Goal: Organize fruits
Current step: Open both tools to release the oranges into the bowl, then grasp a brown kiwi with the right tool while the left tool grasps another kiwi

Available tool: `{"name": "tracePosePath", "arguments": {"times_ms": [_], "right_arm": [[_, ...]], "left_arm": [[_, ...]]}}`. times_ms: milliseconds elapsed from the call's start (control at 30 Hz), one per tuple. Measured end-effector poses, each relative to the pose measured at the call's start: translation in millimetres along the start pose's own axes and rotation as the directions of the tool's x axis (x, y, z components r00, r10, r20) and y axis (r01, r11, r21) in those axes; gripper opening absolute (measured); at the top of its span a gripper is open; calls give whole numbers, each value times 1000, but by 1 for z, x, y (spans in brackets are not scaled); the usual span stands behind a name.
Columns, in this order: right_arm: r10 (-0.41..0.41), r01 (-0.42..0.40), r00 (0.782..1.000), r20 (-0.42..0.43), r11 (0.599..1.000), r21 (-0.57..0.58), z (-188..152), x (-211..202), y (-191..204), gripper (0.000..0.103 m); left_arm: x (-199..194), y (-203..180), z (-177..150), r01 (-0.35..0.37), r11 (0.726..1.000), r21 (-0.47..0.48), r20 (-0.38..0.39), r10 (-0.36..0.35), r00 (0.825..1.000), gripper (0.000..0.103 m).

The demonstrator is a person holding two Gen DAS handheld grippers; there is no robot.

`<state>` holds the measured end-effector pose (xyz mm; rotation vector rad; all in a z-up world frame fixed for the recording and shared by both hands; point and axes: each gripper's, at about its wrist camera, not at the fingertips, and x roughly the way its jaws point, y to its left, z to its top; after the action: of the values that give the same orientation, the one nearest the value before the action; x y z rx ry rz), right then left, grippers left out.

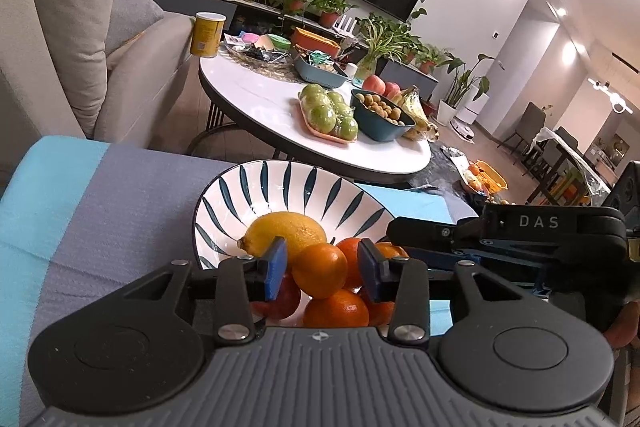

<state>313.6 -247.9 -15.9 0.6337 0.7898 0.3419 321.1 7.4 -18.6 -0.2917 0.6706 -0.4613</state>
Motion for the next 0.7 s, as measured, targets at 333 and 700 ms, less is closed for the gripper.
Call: {"name": "tracePosePath", "arguments": {"times_ms": [333, 700], "right_arm": [[-14, 14, 1000, 21, 1000, 16, 0, -12, -5, 35], [-26, 26, 1000, -3, 1000, -16, -13, -19, -3, 35]], "left_arm": [[-8, 1, 1, -22, 1000, 15, 2, 21, 1000, 38], [-24, 1, -8, -39, 999, 34, 2, 39, 999, 41]]}}
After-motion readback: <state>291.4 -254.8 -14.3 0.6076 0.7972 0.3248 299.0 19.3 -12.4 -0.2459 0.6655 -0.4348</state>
